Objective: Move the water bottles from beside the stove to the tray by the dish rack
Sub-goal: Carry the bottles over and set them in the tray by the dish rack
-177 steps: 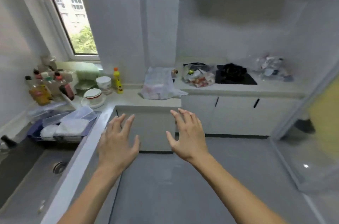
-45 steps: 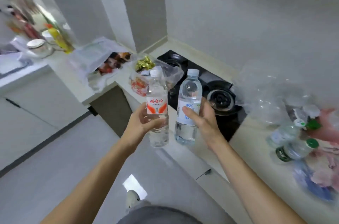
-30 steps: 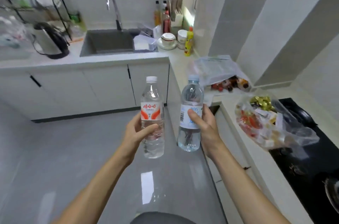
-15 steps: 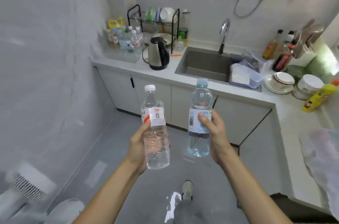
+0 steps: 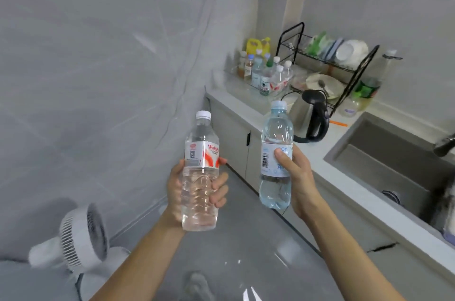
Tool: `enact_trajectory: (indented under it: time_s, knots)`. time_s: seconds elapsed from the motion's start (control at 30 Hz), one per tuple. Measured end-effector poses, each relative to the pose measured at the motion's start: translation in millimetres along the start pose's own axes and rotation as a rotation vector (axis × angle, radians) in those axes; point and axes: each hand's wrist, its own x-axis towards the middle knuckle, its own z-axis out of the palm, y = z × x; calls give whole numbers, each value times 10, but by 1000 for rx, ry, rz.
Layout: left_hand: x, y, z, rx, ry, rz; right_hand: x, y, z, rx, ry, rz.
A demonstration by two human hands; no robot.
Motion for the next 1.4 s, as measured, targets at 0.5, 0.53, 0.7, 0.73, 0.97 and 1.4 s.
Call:
enact_trajectory:
  time_s: [0.5, 0.53, 0.7, 0.73, 0.97, 1.4]
  knots:
    - [1998, 2475, -1222, 857, 614, 120, 3035, -97, 882, -72, 138, -34]
    - [2164, 2577, -1251, 898, 604, 121, 3181, -116, 884, -69, 159, -38]
    - [3033, 2957, -1576, 990, 566, 86, 3936, -170, 727, -86, 255, -62]
    - [3216, 3012, -1656, 1003, 559, 75, 4095, -166, 664, -98, 284, -64]
    - [4552, 3314, -2042, 1143, 547, 56, 5136, -148, 89, -250, 420, -110]
    - [6034, 3318, -2612, 1475, 285, -85, 5889, 88, -389, -656, 604, -42]
